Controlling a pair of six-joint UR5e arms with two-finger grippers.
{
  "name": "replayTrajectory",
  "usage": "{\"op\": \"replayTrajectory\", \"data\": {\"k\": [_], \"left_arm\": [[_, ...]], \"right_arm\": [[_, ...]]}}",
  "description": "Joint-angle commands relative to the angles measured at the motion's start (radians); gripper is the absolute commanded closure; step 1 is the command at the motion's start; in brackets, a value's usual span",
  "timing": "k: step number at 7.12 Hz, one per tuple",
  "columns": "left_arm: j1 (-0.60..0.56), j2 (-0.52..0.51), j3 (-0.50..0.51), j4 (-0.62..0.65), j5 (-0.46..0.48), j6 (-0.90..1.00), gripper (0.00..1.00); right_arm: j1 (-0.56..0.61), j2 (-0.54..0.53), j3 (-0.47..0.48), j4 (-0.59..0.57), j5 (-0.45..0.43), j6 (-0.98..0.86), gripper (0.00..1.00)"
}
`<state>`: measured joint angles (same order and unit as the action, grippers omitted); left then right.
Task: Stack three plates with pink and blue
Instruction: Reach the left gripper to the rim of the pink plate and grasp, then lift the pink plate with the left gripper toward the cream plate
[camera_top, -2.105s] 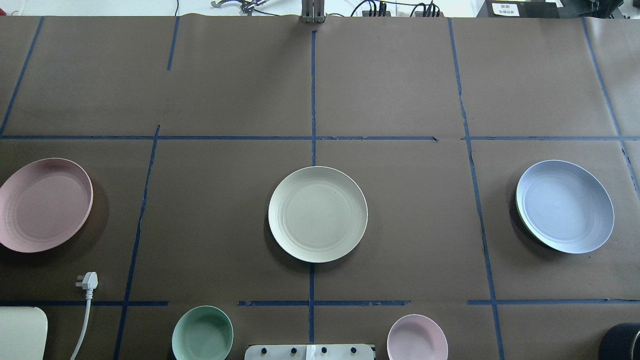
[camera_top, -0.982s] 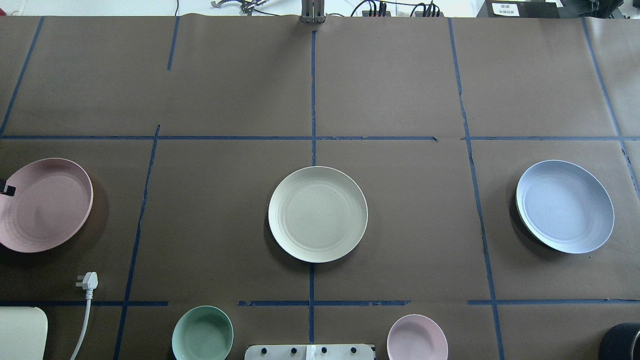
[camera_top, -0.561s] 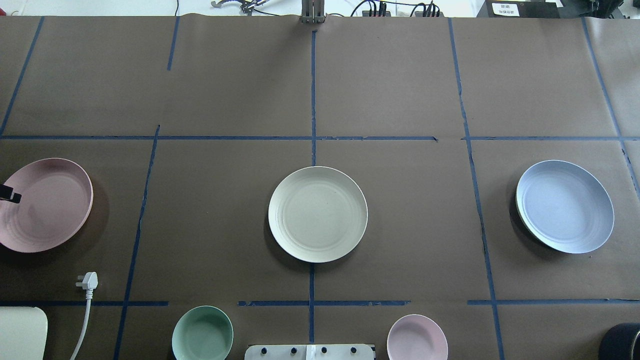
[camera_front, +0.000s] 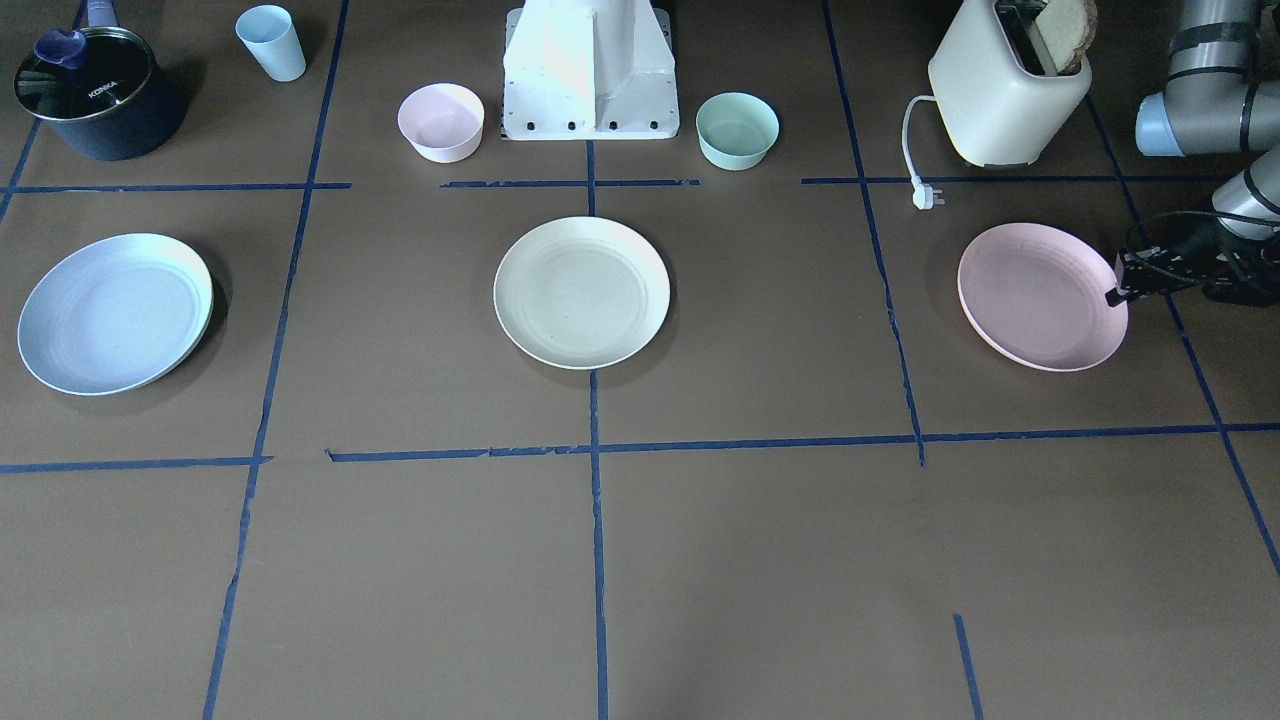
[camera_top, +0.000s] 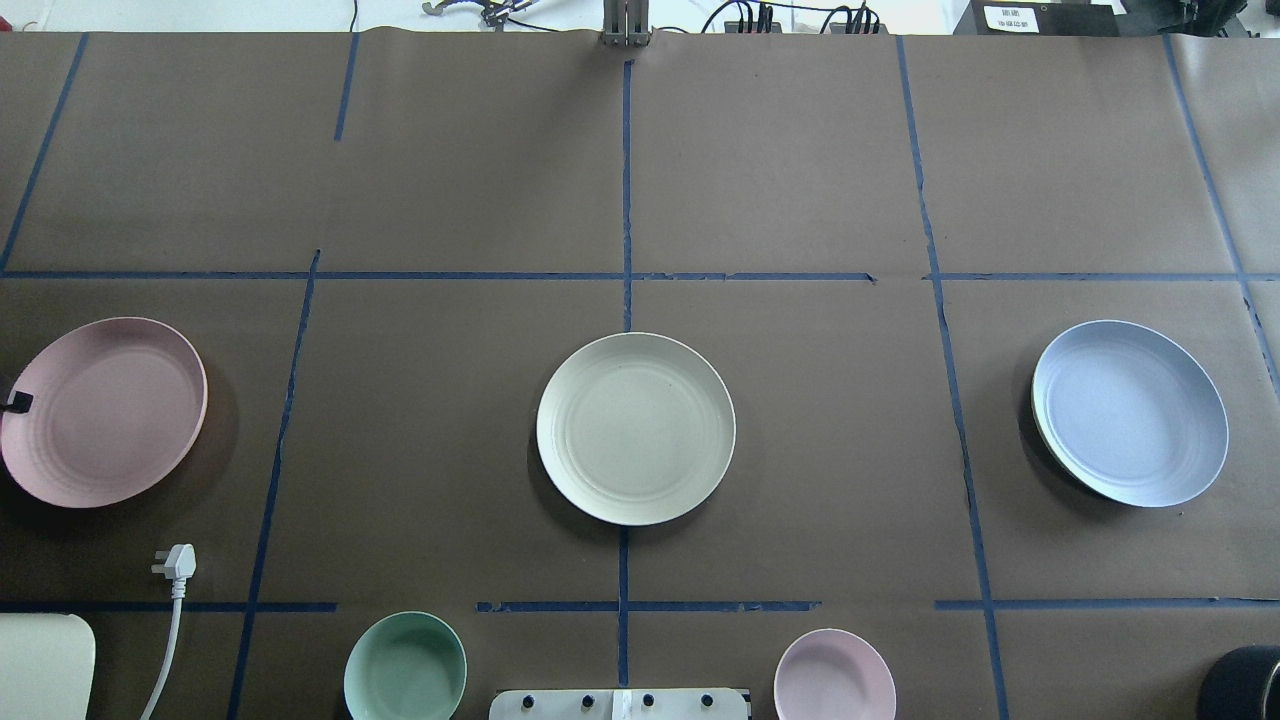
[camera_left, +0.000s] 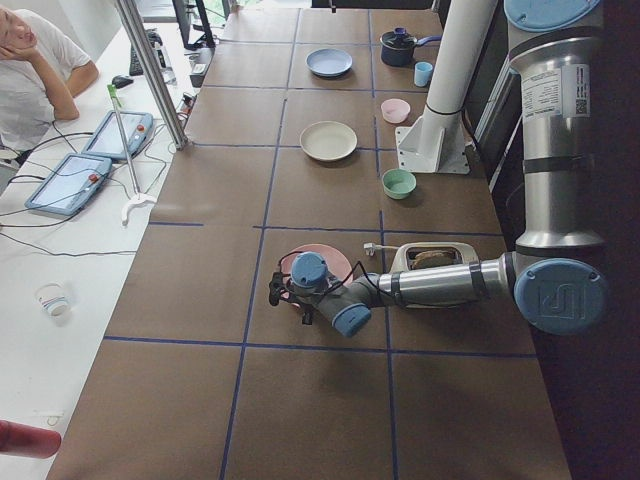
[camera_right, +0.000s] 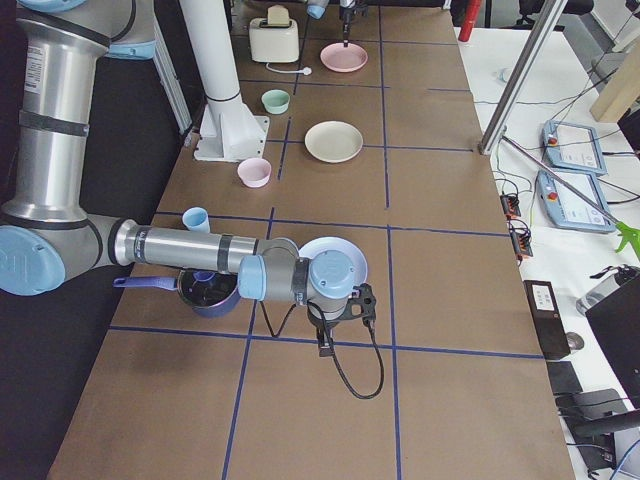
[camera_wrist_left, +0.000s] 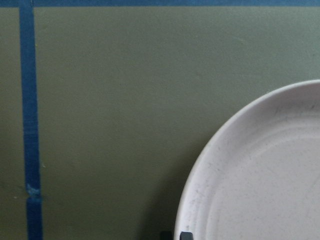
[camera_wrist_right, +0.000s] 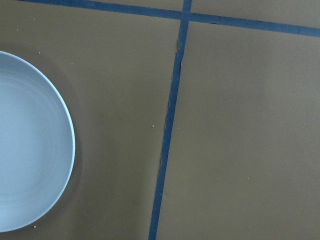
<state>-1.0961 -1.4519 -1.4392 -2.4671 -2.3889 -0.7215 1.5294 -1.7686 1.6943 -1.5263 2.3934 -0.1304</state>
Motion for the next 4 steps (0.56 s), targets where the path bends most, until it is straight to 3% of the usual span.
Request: {"op": "replayTrajectory", "data": {"k": [1, 2, 4], "left_arm": [[0.001, -0.043, -0.134, 0.005, -0.075, -0.221, 1.0], [0.004, -0.095, -0.18, 0.01, -0.07, -0.313, 1.0], [0.15, -0.248, -0.193, 0.016, -0.012, -0.501, 1.0]], "right_arm": [[0.0, 0.0, 0.001, 0.0, 0.0, 0.0, 0.0], [0.0, 0.0, 0.001, 0.0, 0.0, 0.0, 0.0], [0.0, -0.002, -0.001, 0.0, 0.0, 0.003, 0.0]]}}
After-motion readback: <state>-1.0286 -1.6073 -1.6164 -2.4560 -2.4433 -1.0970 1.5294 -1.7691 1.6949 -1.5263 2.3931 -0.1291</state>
